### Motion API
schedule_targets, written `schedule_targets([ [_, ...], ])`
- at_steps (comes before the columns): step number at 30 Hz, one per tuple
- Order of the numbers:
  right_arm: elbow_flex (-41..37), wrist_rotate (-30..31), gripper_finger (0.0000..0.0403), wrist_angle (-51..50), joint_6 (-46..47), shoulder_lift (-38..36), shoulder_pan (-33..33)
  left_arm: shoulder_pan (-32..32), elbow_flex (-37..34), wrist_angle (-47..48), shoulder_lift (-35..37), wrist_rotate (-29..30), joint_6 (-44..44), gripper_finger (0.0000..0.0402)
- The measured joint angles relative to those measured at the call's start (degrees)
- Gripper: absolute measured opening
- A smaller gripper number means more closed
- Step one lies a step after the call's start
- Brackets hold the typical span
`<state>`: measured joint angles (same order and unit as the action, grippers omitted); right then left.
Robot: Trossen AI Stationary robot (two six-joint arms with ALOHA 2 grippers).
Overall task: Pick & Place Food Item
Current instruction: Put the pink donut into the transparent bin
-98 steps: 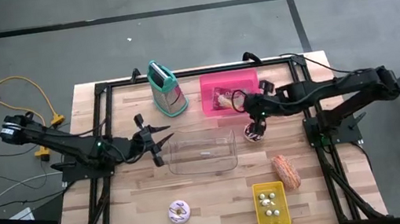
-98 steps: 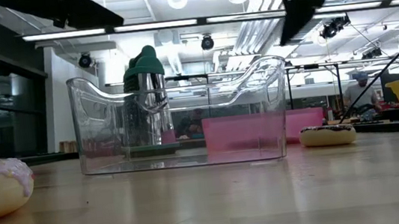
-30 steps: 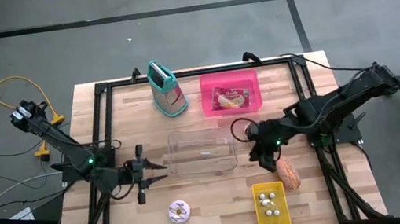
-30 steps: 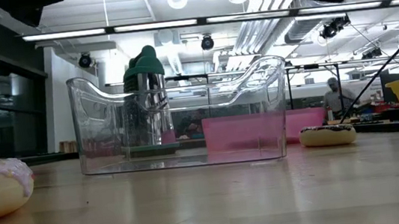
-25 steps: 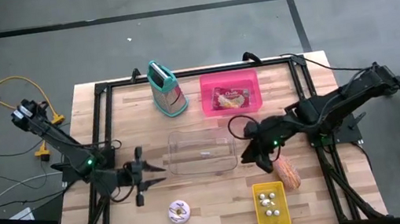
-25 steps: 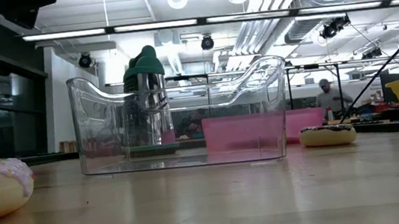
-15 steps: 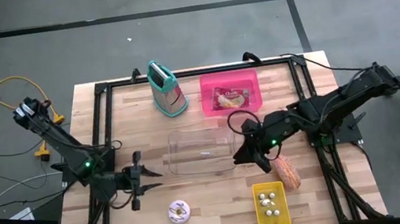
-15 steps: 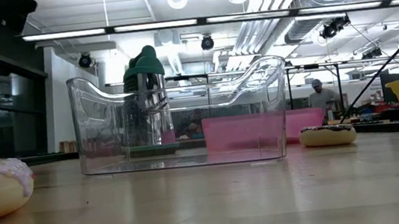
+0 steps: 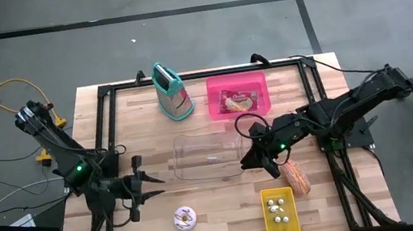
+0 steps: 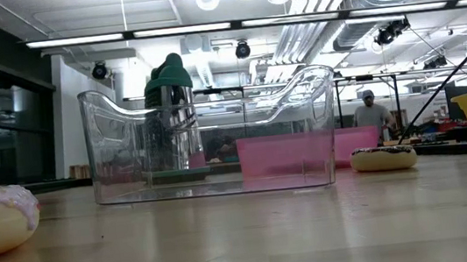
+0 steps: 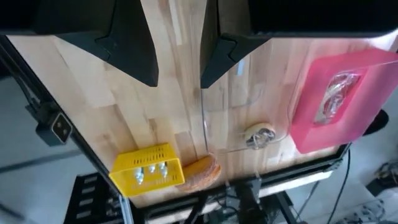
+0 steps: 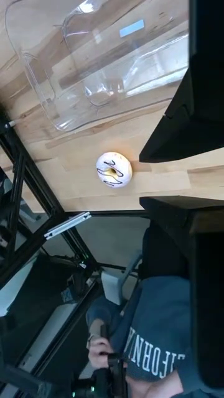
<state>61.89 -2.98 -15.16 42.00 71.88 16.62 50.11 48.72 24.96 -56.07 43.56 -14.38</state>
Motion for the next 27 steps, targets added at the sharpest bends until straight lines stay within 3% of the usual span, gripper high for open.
schedule_targets([
  [5,0.0,0.0,0.0086,0.0,0.0,0.0,0.0,0.0,7.8,9.7,-5.1,-1.1,-3.1,0.0113],
  [12,0.0,0.0,0.0086,0.0,0.0,0.0,0.0,0.0,13.0,12.8,-10.2,-2.1,-3.1,0.0113],
  [27,0.0,0.0,0.0086,0.0,0.0,0.0,0.0,0.0,13.6,14.0,-15.9,-9.1,-10.9,0.0113],
])
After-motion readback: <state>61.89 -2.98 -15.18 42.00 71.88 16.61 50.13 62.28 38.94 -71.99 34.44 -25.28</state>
